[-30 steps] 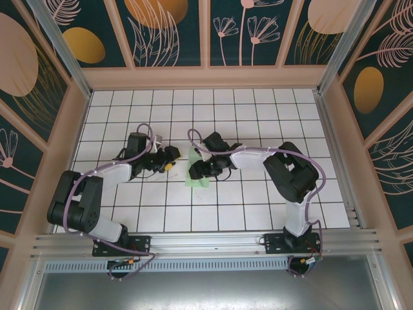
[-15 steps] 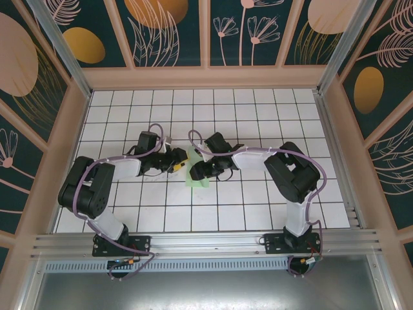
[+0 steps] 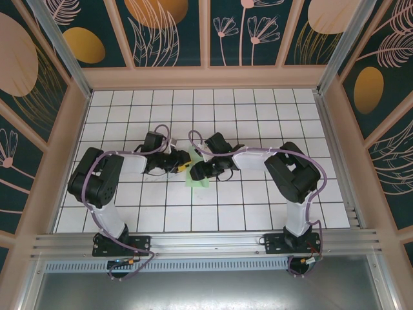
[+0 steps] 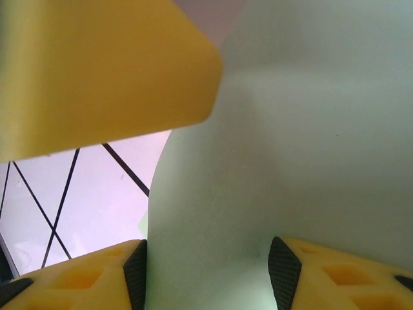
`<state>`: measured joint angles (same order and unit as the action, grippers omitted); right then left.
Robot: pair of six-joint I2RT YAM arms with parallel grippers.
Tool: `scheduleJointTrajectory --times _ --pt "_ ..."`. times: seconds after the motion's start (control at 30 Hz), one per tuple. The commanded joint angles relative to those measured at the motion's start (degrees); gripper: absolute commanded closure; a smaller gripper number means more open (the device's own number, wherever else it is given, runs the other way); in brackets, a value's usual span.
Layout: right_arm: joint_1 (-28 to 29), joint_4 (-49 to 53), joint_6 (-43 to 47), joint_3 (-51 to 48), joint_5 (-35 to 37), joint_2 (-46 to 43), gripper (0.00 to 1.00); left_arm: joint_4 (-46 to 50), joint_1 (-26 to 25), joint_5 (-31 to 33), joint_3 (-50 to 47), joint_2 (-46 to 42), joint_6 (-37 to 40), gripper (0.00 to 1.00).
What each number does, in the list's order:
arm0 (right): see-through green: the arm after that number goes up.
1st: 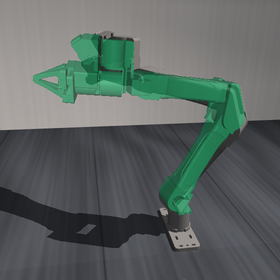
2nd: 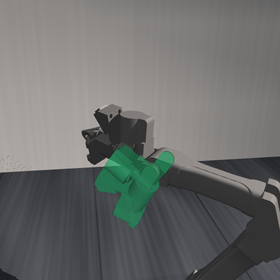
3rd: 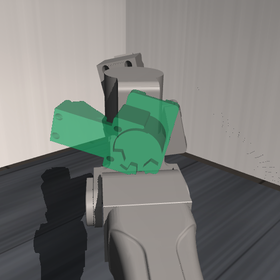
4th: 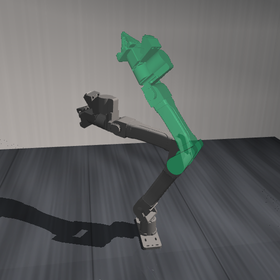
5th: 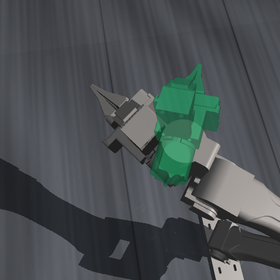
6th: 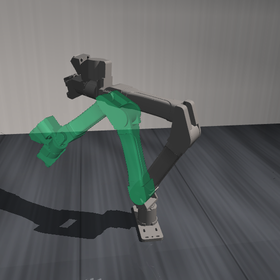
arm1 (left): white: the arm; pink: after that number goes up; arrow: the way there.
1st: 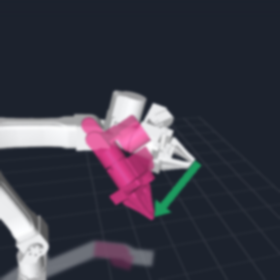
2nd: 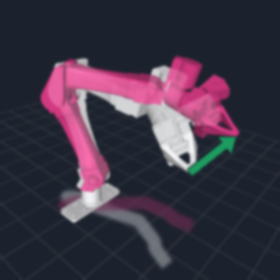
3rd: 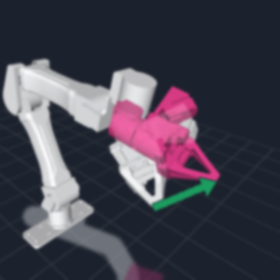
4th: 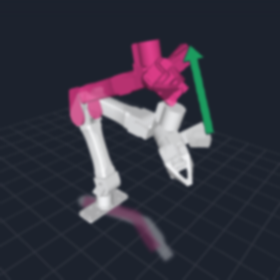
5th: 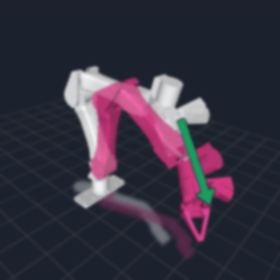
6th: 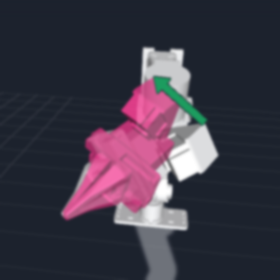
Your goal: Fold a paper plane with a square sheet of paper (pick it up from the middle)
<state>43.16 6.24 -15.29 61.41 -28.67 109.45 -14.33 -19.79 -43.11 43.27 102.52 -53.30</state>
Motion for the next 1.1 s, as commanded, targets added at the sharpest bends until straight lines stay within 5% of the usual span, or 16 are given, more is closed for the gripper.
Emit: scheduleJointTrajectory --times 0.0,0.4,0.63,1.07 --pt "-1.94 2.02 2.49 -2.75 5.99 3.46 0.43 -2.29 -0.4 -1.38 1.47 1.54 -0.09 0.64" --pt "-2.63 -1.18 4.45 -2.04 3.24 0.57 0.33 -3.67 -0.53 -1.27 2.04 4.47 1.81 0.67" --pt "-3.76 -4.88 2.11 -0.59 1.69 -2.99 0.34 -3.72 -0.54 -1.19 1.82 4.88 2.23 0.76" --pt "-4.05 -2.87 -12.49 4.17 13.61 -2.99 0.78 -3.17 -0.58 -1.23 1.67 4.88 3.01 0.84"
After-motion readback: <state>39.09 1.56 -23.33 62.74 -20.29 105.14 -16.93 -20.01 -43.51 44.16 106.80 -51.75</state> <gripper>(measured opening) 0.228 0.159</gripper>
